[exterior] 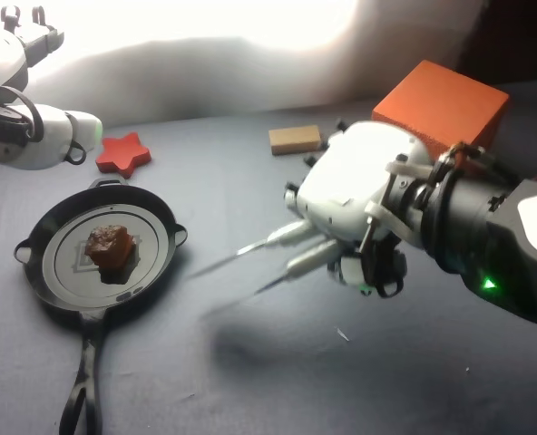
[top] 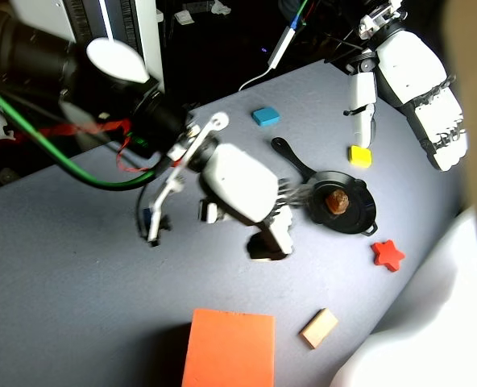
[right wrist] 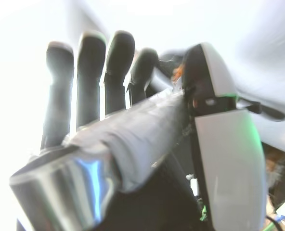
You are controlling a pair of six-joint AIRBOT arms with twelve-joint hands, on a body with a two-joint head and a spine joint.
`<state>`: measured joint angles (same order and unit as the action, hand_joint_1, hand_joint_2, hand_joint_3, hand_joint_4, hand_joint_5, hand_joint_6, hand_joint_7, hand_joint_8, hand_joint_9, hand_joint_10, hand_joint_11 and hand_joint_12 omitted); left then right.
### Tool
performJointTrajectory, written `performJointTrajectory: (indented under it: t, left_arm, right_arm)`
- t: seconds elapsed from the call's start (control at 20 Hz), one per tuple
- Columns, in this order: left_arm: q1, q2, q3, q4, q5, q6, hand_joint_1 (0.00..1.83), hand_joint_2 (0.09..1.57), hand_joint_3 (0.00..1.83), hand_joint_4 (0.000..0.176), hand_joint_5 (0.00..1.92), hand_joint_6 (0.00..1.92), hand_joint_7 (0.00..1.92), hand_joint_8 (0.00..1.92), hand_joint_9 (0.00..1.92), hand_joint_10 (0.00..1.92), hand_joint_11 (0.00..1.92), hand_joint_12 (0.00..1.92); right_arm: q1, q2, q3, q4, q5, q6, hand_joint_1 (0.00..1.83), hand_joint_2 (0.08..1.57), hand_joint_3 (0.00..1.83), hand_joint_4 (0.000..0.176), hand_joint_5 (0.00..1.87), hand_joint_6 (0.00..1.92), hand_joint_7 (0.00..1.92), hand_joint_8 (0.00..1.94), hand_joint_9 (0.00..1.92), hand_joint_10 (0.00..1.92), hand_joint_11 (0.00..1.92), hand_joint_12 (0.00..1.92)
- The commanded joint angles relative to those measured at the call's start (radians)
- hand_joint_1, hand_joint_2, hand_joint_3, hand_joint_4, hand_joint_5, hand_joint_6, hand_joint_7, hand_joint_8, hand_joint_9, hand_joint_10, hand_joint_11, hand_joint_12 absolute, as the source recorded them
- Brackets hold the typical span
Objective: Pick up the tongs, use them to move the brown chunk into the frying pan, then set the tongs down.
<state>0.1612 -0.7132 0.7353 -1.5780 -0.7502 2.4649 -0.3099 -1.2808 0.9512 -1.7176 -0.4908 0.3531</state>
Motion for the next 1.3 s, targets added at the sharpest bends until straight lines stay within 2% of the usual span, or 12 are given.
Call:
performJointTrajectory:
  t: [0.0,0.15,0.35,0.45,0.55,0.65,0.7,0.95,1.05,1.1,1.2,1.25]
  left_arm:
    - [0.001,0.010,0.002,0.067,-0.023,0.004,0.20,1.33,0.01,0.005,0.02,0.00,0.03,0.00,0.03,0.00,0.00,0.22]
    - [0.033,0.008,-0.006,0.068,-0.006,0.001,0.26,1.31,0.00,0.001,0.04,0.01,0.05,0.00,0.03,0.00,0.00,0.26]
    - [0.109,0.006,-0.024,0.125,-0.003,-0.096,0.16,1.33,0.00,0.009,0.00,0.00,0.01,0.00,0.01,0.00,0.00,0.16]
    - [0.128,0.005,-0.030,0.125,-0.003,-0.107,0.16,1.34,0.01,0.001,0.00,0.00,0.02,0.00,0.01,0.00,0.00,0.12]
    - [0.151,0.001,-0.034,0.158,-0.003,-0.149,0.13,1.34,0.01,0.000,0.01,0.00,0.02,0.00,0.01,0.00,0.00,0.05]
    - [0.169,-0.003,-0.039,0.163,-0.003,-0.162,0.25,1.31,0.00,0.000,0.04,0.00,0.05,0.00,0.03,0.00,0.00,0.17]
    - [0.175,-0.005,-0.042,0.164,-0.003,-0.166,0.27,1.31,0.00,0.000,0.01,0.00,0.02,0.01,0.01,0.00,0.00,0.09]
    - [0.228,-0.020,-0.059,0.205,0.008,-0.229,0.10,1.33,0.01,0.000,0.00,0.00,0.02,0.00,0.01,0.00,0.00,0.15]
    - [0.258,-0.029,-0.062,0.256,0.008,-0.301,0.13,1.31,0.00,0.001,0.00,0.00,0.04,0.00,0.04,0.01,0.00,0.33]
    - [0.266,-0.035,-0.063,0.268,0.008,-0.317,0.15,1.30,0.00,0.000,0.00,0.00,0.04,0.00,0.06,0.01,0.00,0.41]
    - [0.270,-0.042,-0.065,0.271,0.008,-0.318,0.11,1.31,0.00,0.002,0.00,0.00,0.01,0.00,0.01,0.01,0.00,0.27]
    - [0.271,-0.047,-0.066,0.271,0.008,-0.318,0.13,1.31,0.00,0.009,0.00,0.00,0.02,0.00,0.01,0.00,0.00,0.16]
  right_arm:
    - [0.009,0.004,0.001,-0.089,-0.009,0.020,0.57,1.39,0.00,0.000,0.48,1.07,0.68,1.36,0.62,1.64,0.46,1.92]
    - [0.008,-0.003,0.001,-0.122,0.017,0.032,0.52,1.40,0.00,0.000,0.51,0.96,0.68,1.33,0.60,1.63,0.43,1.92]
    - [0.004,-0.028,0.008,-0.137,0.021,0.016,0.53,1.40,0.00,0.000,0.48,0.94,0.66,1.32,0.61,1.61,0.42,1.92]
    - [-0.004,-0.037,0.007,-0.137,0.013,-0.013,0.50,1.39,0.00,0.000,0.51,0.88,0.65,1.29,0.58,1.61,0.39,1.92]
    - [-0.019,-0.039,0.004,-0.137,-0.002,-0.039,0.49,1.36,0.00,0.000,0.46,0.75,0.61,1.04,0.48,1.41,0.20,1.87]
    - [-0.040,-0.038,0.003,-0.137,-0.018,-0.038,0.43,1.35,0.00,0.000,0.40,0.62,0.56,0.78,0.43,1.16,0.09,1.74]
    - [-0.048,-0.038,0.004,-0.137,-0.023,-0.039,0.39,1.33,0.00,0.000,0.38,0.56,0.56,0.64,0.43,1.05,0.08,1.69]
    - [-0.101,-0.036,0.004,-0.140,-0.036,-0.039,0.38,1.27,0.00,0.000,0.37,0.37,0.62,0.22,0.42,0.82,0.03,1.56]
    - [-0.127,-0.036,0.004,-0.146,-0.046,-0.039,0.36,1.27,0.00,0.000,0.38,0.31,0.63,0.13,0.42,0.74,0.01,1.54]
    - [-0.138,-0.034,0.004,-0.146,-0.051,-0.039,0.32,1.26,0.00,0.000,0.36,0.27,0.61,0.09,0.41,0.66,0.00,1.47]
    - [-0.154,-0.028,0.004,-0.146,-0.056,-0.039,0.20,1.21,0.00,0.000,0.29,0.14,0.50,0.01,0.35,0.40,0.00,1.20]
    - [-0.160,-0.024,0.003,-0.146,-0.058,-0.039,0.10,1.18,0.00,0.000,0.17,0.07,0.34,0.00,0.23,0.28,0.00,0.90]
